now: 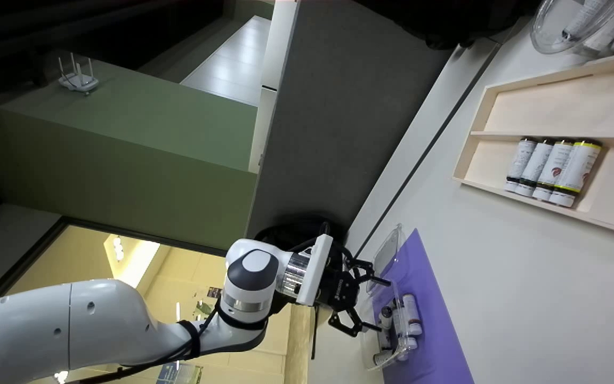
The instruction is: Pick up the small bottle from the plastic container and put it on the table
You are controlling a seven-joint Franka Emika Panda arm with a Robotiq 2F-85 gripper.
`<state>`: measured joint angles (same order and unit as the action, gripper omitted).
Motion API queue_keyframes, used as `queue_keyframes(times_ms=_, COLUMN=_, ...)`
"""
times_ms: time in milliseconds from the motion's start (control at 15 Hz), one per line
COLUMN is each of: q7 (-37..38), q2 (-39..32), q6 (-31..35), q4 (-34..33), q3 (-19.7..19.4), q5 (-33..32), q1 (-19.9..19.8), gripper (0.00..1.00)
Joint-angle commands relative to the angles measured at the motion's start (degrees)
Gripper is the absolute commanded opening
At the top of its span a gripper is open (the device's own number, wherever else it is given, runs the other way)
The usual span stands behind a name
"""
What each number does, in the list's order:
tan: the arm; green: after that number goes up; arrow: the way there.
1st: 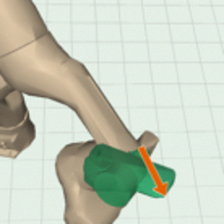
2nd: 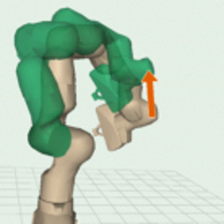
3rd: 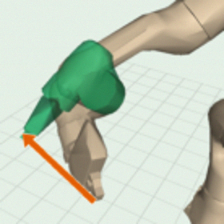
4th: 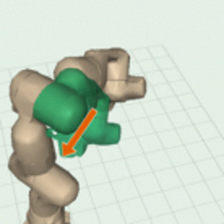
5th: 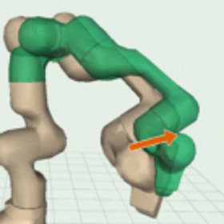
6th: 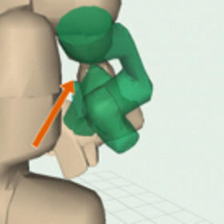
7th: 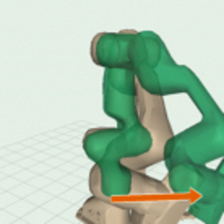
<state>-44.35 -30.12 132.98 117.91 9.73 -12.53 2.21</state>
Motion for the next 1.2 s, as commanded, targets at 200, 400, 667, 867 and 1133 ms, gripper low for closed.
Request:
queue_keyframes(times_ms=200, q7=-18.0, q2=-2.3, q6=-1.5, q4=-2.8, q3=3.3, q5=3.4, q1=-3.0, gripper=1.0)
queue_keyframes(times_ms=400, q7=-23.8, q2=-2.8, q6=-0.8, q4=-3.1, q3=3.6, q5=5.2, q1=-3.3, gripper=1.0)
queue_keyframes(times_ms=667, q7=-28.0, q2=-3.2, q6=0.2, q4=-3.5, q3=3.2, q5=6.4, q1=-3.1, gripper=1.0)
queue_keyframes(times_ms=867, q7=-29.8, q2=-3.3, q6=-0.9, q4=-3.7, q3=3.5, q5=8.7, q1=-3.3, gripper=0.73)
queue_keyframes(times_ms=1133, q7=-30.8, q2=-3.4, q6=-1.1, q4=-3.8, q3=3.5, q5=11.9, q1=-3.3, gripper=0.43)
